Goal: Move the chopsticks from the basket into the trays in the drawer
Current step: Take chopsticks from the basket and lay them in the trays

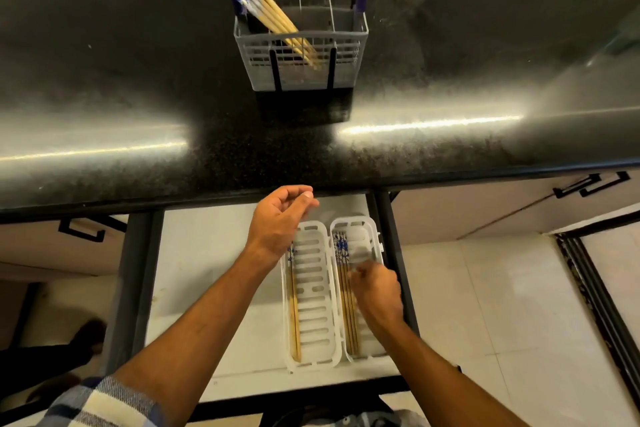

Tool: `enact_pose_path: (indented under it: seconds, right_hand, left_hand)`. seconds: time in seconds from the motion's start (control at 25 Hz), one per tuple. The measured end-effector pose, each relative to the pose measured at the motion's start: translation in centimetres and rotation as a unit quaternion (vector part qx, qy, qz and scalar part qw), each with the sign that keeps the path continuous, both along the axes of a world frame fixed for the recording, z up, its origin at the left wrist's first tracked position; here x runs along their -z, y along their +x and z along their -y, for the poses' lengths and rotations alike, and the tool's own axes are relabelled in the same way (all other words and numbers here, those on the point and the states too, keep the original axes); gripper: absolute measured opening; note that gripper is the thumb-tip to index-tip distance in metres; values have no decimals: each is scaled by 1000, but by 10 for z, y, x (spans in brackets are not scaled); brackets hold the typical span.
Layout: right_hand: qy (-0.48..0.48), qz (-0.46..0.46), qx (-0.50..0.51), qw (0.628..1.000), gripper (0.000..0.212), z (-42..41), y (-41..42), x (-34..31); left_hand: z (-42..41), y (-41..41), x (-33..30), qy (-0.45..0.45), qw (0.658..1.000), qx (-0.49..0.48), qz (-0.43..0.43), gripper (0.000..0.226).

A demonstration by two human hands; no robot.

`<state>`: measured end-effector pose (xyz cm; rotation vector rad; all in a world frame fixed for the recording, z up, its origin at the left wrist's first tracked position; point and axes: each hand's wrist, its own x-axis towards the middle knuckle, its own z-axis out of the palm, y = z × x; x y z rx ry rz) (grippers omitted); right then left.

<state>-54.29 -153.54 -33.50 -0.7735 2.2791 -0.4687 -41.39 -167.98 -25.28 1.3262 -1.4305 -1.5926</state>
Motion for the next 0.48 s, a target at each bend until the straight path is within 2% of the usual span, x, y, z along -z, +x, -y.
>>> enact_pose_path:
  seconds: [0.12, 0.28, 0.4, 0.48]
  right_hand:
    - [-173, -2, 17, 985, 12, 34, -23, -62]
    - [-380, -3, 15, 925, 7, 99, -38, -175]
    - [-447, -49, -25, 893, 8, 154, -33, -235]
    - [-461, -47, -62, 884, 9, 188, -27, -259]
  left_hand:
    - [21, 1, -38, -54, 997, -9, -57, 20]
    - [62, -9, -98, -106, 987, -60, -108, 15]
    - [100, -13, -144, -129, 976, -117, -131, 11]
    - [124, -12, -171, -125, 973, -149, -123, 11]
